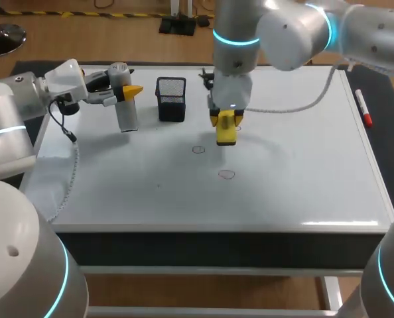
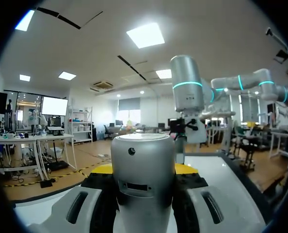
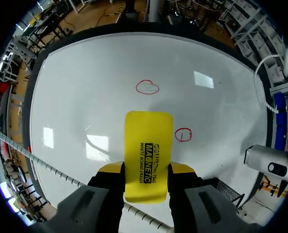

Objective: Pick up the inspection probe, press it on each red-marked spot on the whiteboard one by one, put down the probe, pick up the eraser, and wipe off all the red marks.

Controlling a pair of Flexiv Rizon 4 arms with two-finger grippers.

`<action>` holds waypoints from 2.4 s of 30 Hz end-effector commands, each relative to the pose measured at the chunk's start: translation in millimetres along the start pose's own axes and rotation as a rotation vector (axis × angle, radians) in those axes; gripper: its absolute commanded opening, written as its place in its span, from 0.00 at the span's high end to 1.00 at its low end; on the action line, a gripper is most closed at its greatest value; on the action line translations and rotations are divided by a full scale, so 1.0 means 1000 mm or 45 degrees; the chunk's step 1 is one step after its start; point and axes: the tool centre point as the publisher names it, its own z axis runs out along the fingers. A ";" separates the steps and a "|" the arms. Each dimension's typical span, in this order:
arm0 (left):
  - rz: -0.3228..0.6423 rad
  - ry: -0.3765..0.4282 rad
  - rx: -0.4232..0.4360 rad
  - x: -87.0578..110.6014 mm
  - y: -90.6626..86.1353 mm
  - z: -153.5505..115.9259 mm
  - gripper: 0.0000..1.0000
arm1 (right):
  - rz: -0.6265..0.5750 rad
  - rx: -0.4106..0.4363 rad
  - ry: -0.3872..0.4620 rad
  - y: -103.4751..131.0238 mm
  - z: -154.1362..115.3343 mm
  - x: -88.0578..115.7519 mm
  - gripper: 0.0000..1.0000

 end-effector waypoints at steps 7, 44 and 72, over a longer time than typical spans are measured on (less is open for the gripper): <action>0.001 0.001 0.005 -0.001 0.000 0.000 1.00 | -0.038 -0.012 0.003 0.002 0.015 -0.036 1.00; 0.001 0.001 0.005 -0.001 0.000 0.000 1.00 | -0.148 -0.054 0.064 0.009 0.058 -0.070 1.00; 0.001 0.001 0.005 -0.001 0.000 0.000 1.00 | 0.039 -0.008 0.022 -0.005 0.027 -0.015 1.00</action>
